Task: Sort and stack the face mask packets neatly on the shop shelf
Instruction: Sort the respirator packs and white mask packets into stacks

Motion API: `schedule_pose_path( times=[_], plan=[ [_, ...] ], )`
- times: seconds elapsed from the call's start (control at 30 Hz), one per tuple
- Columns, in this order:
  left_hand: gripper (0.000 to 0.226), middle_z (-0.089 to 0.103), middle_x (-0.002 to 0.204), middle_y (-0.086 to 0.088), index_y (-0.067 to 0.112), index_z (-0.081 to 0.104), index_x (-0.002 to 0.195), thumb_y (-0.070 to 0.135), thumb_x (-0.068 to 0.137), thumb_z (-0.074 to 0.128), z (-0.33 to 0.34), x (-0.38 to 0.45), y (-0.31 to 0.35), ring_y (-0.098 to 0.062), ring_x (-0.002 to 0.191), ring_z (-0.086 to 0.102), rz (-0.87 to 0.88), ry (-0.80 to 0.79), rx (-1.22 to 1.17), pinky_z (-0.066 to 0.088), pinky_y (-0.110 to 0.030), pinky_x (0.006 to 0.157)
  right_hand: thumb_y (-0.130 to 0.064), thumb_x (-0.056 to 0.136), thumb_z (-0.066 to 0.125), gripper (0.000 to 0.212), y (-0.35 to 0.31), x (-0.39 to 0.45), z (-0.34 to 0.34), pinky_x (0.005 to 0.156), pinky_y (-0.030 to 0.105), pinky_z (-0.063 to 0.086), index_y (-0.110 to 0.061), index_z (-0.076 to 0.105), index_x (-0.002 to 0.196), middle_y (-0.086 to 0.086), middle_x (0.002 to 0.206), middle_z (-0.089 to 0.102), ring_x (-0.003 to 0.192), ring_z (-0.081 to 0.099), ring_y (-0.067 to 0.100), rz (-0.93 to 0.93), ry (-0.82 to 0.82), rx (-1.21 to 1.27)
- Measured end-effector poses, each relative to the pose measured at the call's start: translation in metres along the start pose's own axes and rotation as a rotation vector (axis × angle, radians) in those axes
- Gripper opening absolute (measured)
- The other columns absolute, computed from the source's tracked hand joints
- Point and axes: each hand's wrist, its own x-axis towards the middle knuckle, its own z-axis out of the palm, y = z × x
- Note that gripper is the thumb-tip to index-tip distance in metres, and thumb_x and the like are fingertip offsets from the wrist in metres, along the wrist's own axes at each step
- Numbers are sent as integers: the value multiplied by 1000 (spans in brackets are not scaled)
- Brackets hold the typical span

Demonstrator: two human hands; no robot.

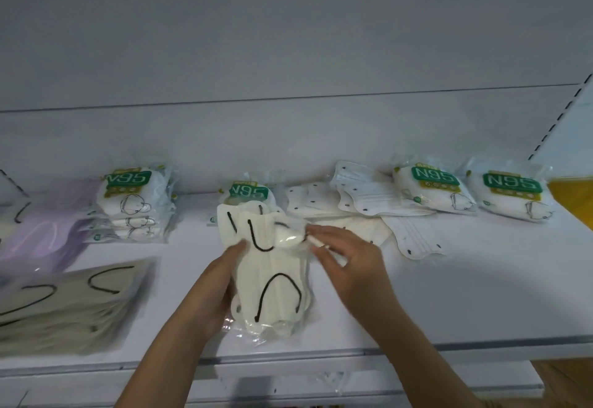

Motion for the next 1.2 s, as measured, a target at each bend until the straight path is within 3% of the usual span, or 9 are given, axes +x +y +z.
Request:
schedule_pose_path(
  times=[0.1, 0.3, 0.4, 0.5, 0.6, 0.7, 0.9, 1.07, 1.2],
  plan=[
    [57, 72, 118, -13, 17, 67, 124, 60, 96, 43, 8, -4, 7, -30, 108, 70, -67, -111, -166, 51, -46, 91, -9, 91, 61, 29, 4, -11, 13, 111, 22, 36, -24, 75, 111, -12, 131, 63, 129, 49, 4, -217, -231, -31],
    [33, 74, 113, -14, 8, 66, 124, 21, 94, 60, 7, -8, -2, -28, 103, 72, -14, -195, 56, 58, -37, 83, -1, 87, 41, 51, 11, -17, 11, 117, 27, 29, -29, 72, 116, -12, 146, 51, 141, 37, 11, -304, -381, -82],
    [33, 74, 111, -15, 7, 65, 124, 12, 92, 64, 3, -3, -6, -32, 101, 72, -7, -116, 58, 56, -43, 86, -8, 88, 51, 47, 33, -11, 2, 113, 39, 39, -20, 61, 132, -4, 143, 54, 134, 45, 13, -128, -226, -260],
    [31, 75, 111, -15, 7, 65, 123, 13, 92, 64, -1, -1, -5, -33, 101, 73, -4, -57, 27, 56, -46, 89, -42, 87, 61, 57, 60, 2, -18, 107, 49, 43, -10, 58, 133, 11, 139, 56, 129, 50, 31, 120, -160, -652],
    [29, 74, 111, -15, 7, 65, 122, 12, 93, 62, -2, 0, -6, -33, 100, 73, -2, -65, 13, 56, -46, 87, -46, 93, 59, 49, 69, 16, -30, 103, 38, 41, -16, 60, 132, 7, 138, 55, 129, 45, 27, 338, -199, -748],
    [28, 75, 110, -15, 7, 66, 120, 11, 93, 62, -1, -1, -6, -32, 98, 73, 9, -79, 10, 59, -42, 80, -38, 100, 47, 30, 62, 25, -33, 85, 32, 45, -24, 65, 120, -2, 116, 66, 113, 53, 21, 323, -133, -813],
    [30, 75, 111, -14, 8, 65, 122, 12, 93, 61, -6, 2, -1, -31, 99, 73, 63, -93, 16, 57, -43, 81, -31, 91, 69, 26, 20, 51, -70, 83, 29, 43, -11, 74, 106, 8, 100, 74, 95, 66, 26, 285, 253, -307],
    [30, 74, 112, -17, 7, 65, 123, 9, 93, 59, -1, 5, 4, -32, 98, 73, 60, -124, -66, 60, -38, 73, -35, 93, 65, 10, -18, 82, -97, 72, 34, 52, -28, 72, 93, -14, 79, 70, 68, 61, 8, 233, 312, 66],
    [32, 73, 112, -18, 7, 64, 125, 11, 93, 57, 8, 2, 7, -33, 97, 73, 20, -169, -120, 60, -40, 74, -27, 95, 63, 9, -18, 84, -86, 76, 31, 53, -33, 70, 95, -14, 92, 72, 81, 65, 5, 241, 322, 247]
  ],
)
